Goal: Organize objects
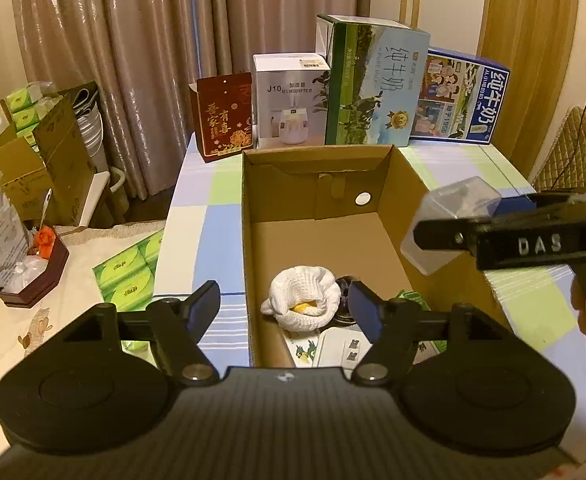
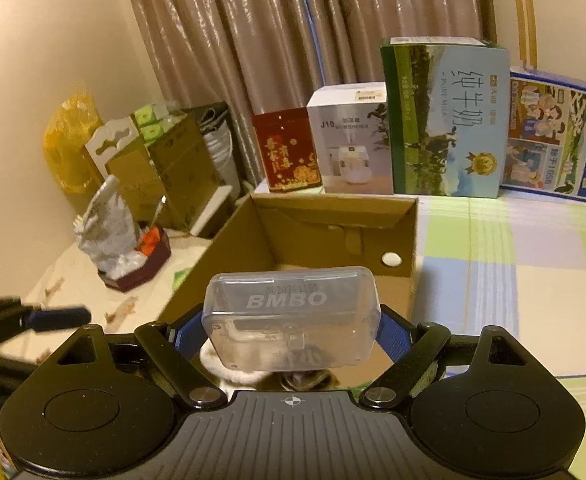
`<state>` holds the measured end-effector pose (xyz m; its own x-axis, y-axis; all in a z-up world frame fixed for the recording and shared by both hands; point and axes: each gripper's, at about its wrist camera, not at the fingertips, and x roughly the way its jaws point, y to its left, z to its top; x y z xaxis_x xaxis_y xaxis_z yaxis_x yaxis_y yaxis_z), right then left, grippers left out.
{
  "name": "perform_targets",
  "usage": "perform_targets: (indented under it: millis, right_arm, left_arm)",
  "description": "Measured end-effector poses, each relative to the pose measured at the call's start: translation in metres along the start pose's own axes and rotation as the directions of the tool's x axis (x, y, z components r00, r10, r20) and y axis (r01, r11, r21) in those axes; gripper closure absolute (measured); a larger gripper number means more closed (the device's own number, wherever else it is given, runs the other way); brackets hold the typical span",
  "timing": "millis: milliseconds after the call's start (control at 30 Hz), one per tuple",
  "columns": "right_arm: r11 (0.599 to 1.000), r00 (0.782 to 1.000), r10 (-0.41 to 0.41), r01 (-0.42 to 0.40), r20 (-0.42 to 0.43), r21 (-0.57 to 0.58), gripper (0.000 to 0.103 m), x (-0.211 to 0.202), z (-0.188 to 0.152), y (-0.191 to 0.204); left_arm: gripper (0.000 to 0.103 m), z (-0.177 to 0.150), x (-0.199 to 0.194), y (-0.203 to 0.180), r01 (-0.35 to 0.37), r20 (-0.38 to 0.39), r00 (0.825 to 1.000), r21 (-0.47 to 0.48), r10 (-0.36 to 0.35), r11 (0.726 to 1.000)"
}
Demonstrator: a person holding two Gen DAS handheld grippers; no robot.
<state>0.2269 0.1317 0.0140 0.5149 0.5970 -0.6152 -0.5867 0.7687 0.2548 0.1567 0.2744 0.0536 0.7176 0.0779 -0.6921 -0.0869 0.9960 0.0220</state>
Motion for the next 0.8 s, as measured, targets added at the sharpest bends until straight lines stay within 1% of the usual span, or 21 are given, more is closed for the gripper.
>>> perform_targets:
  millis: [67, 167, 200, 267, 400, 533, 733, 800]
  right_arm:
    - [1.000, 1.000, -0.004, 0.003, 0.011, 0.021, 0.002, 0.002, 0.003, -0.003]
    - [1.000, 1.000, -0.004, 0.004, 0.029, 0.027, 0.002, -0.005, 0.005, -0.007]
    - [1.000, 1.000, -0.006, 0.005, 0.031, 0.031, 0.002, -0.008, 0.004, -0.008]
    - [0.999, 0.999, -0.009, 0.008, 0.034, 0.041, 0.002, -0.016, 0.001, -0.010]
    - [0.998, 0.999, -0.018, 0.016, 0.034, 0.059, 0.002, -0.036, -0.006, -0.014]
    - [0.996, 0.999, -0.025, 0.021, 0.045, 0.091, 0.002, -0.063, -0.015, -0.018]
    - [0.997, 0.998, -0.041, 0.037, 0.051, 0.066, 0.002, -0.107, -0.038, -0.015]
    - [0.997, 0.998, -0.053, 0.050, 0.044, 0.056, 0.002, -0.120, -0.047, -0.012]
  left_arm:
    - [0.035, -0.001, 0.000, 0.001, -0.003, -0.002, 1.000, -0.001, 0.003, 1.000]
    - [0.034, -0.003, -0.001, 0.002, -0.006, -0.004, 1.000, 0.000, 0.006, 1.000]
    - [0.032, -0.003, -0.001, 0.002, -0.005, -0.004, 1.000, 0.000, 0.005, 1.000]
    - [0.026, -0.006, -0.003, 0.002, -0.002, -0.003, 1.000, 0.000, 0.002, 1.000]
    - [0.023, -0.009, -0.006, 0.001, -0.010, -0.002, 1.000, -0.008, 0.010, 1.000]
    - [0.011, -0.013, -0.021, -0.005, -0.018, 0.020, 1.000, -0.010, 0.018, 1.000]
    - [0.001, -0.022, -0.049, -0.014, -0.022, 0.046, 0.999, -0.026, 0.023, 0.999]
    - [0.001, -0.027, -0.060, -0.018, -0.021, 0.051, 0.998, -0.029, 0.022, 0.999]
